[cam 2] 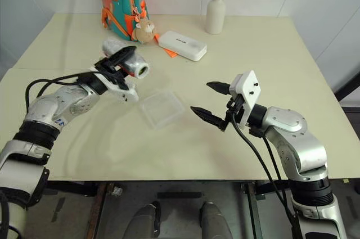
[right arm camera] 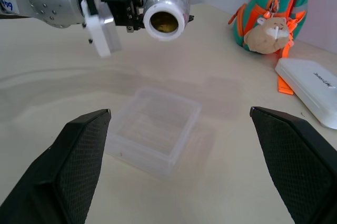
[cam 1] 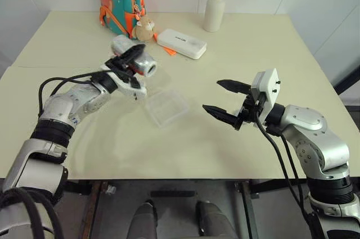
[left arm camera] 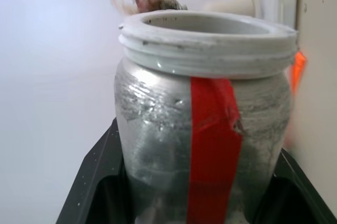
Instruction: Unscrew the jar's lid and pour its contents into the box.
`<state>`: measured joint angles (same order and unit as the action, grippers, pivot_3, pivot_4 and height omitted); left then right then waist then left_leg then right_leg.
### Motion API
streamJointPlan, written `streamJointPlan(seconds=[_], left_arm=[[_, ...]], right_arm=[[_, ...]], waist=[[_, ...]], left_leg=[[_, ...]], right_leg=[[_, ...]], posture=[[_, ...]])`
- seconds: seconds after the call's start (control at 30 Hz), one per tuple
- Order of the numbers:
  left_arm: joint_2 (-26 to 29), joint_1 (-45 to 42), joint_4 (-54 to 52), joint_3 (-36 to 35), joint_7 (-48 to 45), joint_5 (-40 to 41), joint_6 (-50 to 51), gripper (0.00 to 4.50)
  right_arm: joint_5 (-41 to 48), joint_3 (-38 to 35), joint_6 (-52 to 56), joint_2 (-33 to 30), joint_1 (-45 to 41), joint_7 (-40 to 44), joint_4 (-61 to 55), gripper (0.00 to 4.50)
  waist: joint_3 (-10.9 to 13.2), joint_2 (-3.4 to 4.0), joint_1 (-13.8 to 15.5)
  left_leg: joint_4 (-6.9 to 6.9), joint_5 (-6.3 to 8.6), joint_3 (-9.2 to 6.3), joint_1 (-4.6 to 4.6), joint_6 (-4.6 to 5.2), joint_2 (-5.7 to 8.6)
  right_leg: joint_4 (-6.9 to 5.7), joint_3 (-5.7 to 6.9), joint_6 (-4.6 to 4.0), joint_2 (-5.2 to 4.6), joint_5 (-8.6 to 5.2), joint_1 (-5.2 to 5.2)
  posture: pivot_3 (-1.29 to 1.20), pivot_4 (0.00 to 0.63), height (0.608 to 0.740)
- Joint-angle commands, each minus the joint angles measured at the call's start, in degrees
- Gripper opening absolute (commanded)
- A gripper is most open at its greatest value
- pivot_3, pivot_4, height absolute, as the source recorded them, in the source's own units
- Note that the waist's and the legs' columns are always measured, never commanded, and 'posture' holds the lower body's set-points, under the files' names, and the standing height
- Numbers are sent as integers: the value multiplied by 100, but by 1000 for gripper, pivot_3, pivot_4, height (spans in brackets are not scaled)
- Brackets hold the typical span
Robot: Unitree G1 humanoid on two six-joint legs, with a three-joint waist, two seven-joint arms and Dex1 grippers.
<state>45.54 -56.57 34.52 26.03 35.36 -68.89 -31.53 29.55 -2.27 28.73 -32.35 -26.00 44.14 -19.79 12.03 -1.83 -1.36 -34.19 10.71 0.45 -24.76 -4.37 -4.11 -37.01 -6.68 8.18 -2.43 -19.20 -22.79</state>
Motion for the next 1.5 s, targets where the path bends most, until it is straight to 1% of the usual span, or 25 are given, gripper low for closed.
streamJointPlan(seconds=[0.03,0.13,0.27,0.37,0.6,0.73,0.77,0.83,0.87,0.9,0.93,0.97,1.0,1.03,1.07,1.13,1.23,1.27,1.37,1.5], left_arm=[[48,-522,123,573,1228,-1006,378,1966],[4,-799,300,937,1669,-1399,587,1966],[-3,-1025,656,1226,1956,-1531,599,1966],[95,-1037,679,1328,2107,-1522,526,1966],[341,-1011,622,1329,2109,-1369,409,1966],[358,-948,667,1034,1786,-762,95,1966],[357,-926,726,934,1575,-462,-149,1966],[288,-818,1011,582,885,486,-694,1966],[66,-625,1349,103,-333,1745,-874,1966],[-147,-420,1556,-386,-1405,2892,-828,1966],[-399,-208,1663,-885,-2606,3998,-525,1966],[-657,-13,1638,-1414,-3650,5019,-13,1966],[-892,120,1542,-1952,-4369,5841,719,1966],[-1065,220,1425,-2365,-4925,6455,1387,1966],[-1182,291,1346,-2802,-5085,6947,1914,1966],[-1253,310,1410,-3457,-5151,7578,2891,1966],[-1211,314,1586,-4157,-5150,8161,3519,1966],[-1187,334,1641,-4344,-5123,8287,3579,1966],[-953,513,1977,-4583,-4935,8221,3085,1966],[-720,597,2414,-4654,-4843,8085,2709,1966]], right_arm=[[-12,-43,-126,105,-58,-124,-82,4455],[-58,-55,-151,187,-63,-189,-47,4455],[-74,-65,-184,275,-41,-256,-21,4455],[-84,-73,-208,319,17,-289,-40,4455],[-127,-85,-289,379,59,-332,-22,4455],[-126,-96,-283,373,109,-331,-67,4455],[-123,-99,-275,366,125,-334,-82,4455],[-113,-108,-260,349,154,-334,-113,4455],[-88,-121,-239,321,184,-312,-158,4455],[-49,-135,-212,294,218,-285,-214,4455],[-11,-153,-190,265,254,-256,-269,4455],[3,-158,-183,236,274,-227,-305,4455],[4,-153,-192,200,289,-186,-331,4455],[-5,-148,-213,161,302,-146,-348,4455],[-40,-132,-261,107,314,-85,-352,4455],[-127,-87,-397,-20,345,90,-319,4455],[-282,6,-648,-220,351,395,-201,4455],[-358,48,-757,-298,343,513,-151,4455],[-484,124,-955,-476,162,859,93,4455],[-482,142,-1046,-538,51,1042,262,4455]], waist=[[0,0,6],[0,0,-12],[0,0,-18],[0,0,-5],[0,0,-4],[0,-1,11],[-1,-1,11],[-1,-1,2],[-2,0,-6],[-5,6,-6],[-6,8,-13],[-7,9,-13],[-6,8,-17],[-5,6,-28],[-5,6,-39],[-3,2,-63],[-3,2,-78],[-3,2,-77],[-4,1,-30],[-5,-2,-33]], left_leg=[[0,0,1,0,0,0],[6,0,3,-2,0,0],[11,-1,7,-18,-1,-1],[6,-3,15,-45,-5,0],[1,-5,20,-42,-8,0],[-8,-7,20,-42,-7,0],[-9,-7,20,-42,-7,0],[-9,-7,20,-41,-8,0],[-10,-8,20,-40,-9,-1],[-9,-9,20,-39,-10,-1],[-8,-10,24,-34,-11,0],[-11,-11,25,-34,-12,-2],[-12,-13,26,-32,-13,-1],[-15,-15,25,-31,-12,-2],[-20,-17,21,-33,-11,-2],[-33,-17,15,-35,-10,-4],[-49,-16,3,-35,-9,-4],[-53,-16,0,-34,-8,-4],[-77,-14,-5,-32,-5,-3],[-89,-15,-5,-27,4,-3]], right_leg=[[0,0,0,0,0,-1],[0,0,1,1,0,-7],[-6,-1,1,1,-1,-31],[-27,-8,1,0,-1,-69],[-44,-11,2,0,-2,-75],[-50,-11,2,0,-2,-74],[-51,-11,1,0,-2,-73],[-53,-11,1,0,-2,-73],[-57,-11,1,0,-2,-74],[-57,-11,1,0,-2,-73],[-62,-11,0,-1,-2,-71],[-69,-11,-2,0,-3,-73],[-74,-11,-3,0,-4,-72],[-77,-10,-4,1,-4,-72],[-83,-9,-4,2,-4,-73],[-91,-9,-4,5,-4,-72],[-98,-8,-2,8,-3,-65],[-98,-6,0,8,-2,-61],[-97,-3,6,7,3,-45],[-84,-1,7,7,22,-30]], posture=[[0,150,740],[0,150,740],[0,150,740],[0,150,740],[0,150,740],[0,150,740],[0,150,740],[0,150,740],[0,150,740],[0,150,740],[0,150,740],[0,150,740],[0,150,740],[0,150,740],[0,150,740],[0,150,740],[0,150,740],[0,150,740],[0,150,740],[0,150,740]])
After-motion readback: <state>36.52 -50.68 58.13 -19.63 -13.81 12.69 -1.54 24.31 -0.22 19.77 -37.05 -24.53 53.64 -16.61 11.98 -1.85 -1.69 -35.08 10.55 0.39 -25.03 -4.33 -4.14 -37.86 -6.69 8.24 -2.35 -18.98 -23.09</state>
